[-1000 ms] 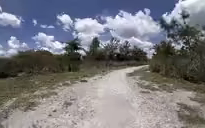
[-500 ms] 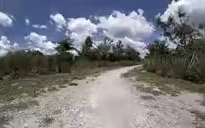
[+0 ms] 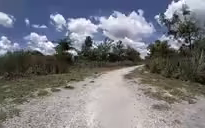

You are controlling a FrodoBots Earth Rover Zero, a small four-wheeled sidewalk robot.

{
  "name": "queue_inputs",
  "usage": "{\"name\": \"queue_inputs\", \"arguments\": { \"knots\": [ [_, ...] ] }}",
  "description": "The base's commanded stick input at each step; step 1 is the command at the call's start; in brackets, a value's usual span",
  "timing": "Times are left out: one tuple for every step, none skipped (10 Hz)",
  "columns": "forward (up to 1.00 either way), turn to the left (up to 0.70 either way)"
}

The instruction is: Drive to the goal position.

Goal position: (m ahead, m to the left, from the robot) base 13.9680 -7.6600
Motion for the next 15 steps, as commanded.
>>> {"name": "queue_inputs", "arguments": {
  "knots": [
    [0.7,0.0],
    [0.7,0.0],
    [0.7,0.0],
    [0.7,0.0],
    [0.7,0.0],
    [0.7,0.0],
    [0.7,0.0],
    [0.7,0.0],
    [0.7,0.0],
    [0.7,0.0],
    [0.7,0.0],
    [0.7,0.0],
    [0.7,0.0],
    [0.7,0.0],
    [0.7,0.0]
  ]
}}
